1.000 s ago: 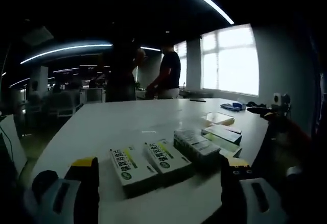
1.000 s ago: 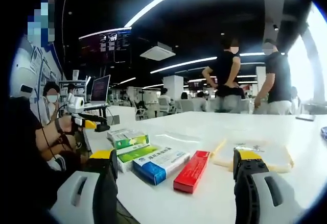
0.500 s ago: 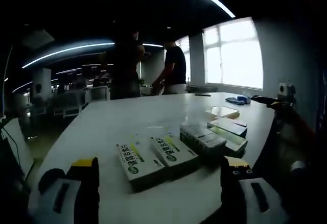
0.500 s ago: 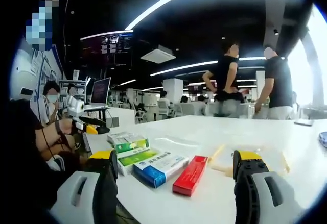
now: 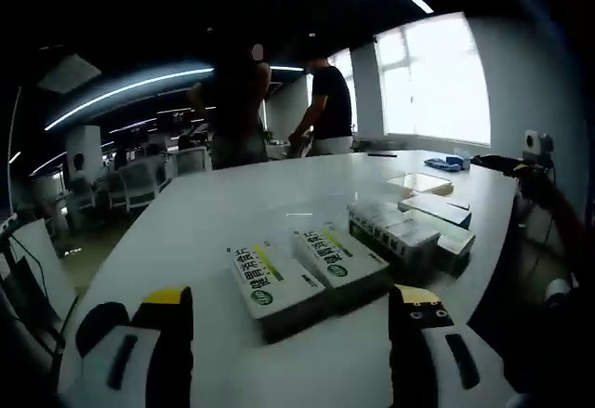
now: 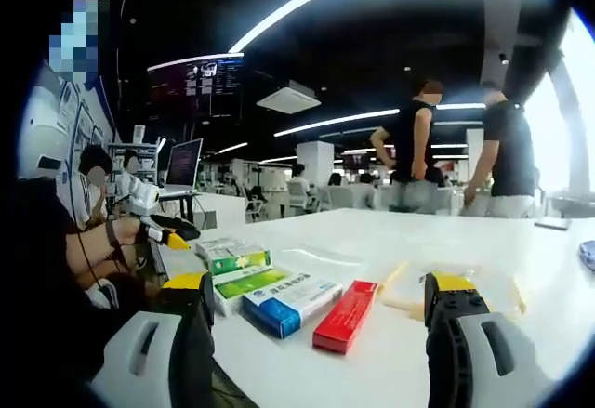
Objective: Arrange the small medicine boxes into an aligned row inside the storage area until every box is upright, visible, and separated from the surrounding clutter.
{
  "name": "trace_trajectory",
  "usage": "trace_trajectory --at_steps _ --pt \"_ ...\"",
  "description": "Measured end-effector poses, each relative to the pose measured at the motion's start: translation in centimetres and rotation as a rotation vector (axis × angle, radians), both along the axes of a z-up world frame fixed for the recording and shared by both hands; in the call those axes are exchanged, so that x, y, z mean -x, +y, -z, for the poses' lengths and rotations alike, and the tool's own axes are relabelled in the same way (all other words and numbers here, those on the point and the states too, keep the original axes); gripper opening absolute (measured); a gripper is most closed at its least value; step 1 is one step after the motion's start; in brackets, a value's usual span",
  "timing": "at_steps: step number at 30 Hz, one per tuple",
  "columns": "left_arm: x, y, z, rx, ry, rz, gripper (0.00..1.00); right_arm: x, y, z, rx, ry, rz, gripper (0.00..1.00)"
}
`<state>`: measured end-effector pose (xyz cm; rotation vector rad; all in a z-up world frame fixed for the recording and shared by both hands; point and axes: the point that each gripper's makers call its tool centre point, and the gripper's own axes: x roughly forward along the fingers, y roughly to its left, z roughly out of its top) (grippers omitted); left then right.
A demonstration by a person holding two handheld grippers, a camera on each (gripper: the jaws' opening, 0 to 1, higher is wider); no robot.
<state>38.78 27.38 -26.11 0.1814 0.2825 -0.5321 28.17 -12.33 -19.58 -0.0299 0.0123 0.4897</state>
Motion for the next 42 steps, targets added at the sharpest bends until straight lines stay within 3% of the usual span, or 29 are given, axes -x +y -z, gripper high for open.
trace_trajectory --at_steps 23,42 --pt "-1.3 0.6 1.7 -0.003 0.032 -0.052 0.82 0.2 -0.2 0.2 -0.011 0.006 0.010 0.92" --pt "-2.1 0.7 2.4 -0.032 0.028 -0.076 0.71 -0.1 0.0 0.3 0.006 0.012 0.009 0.92"
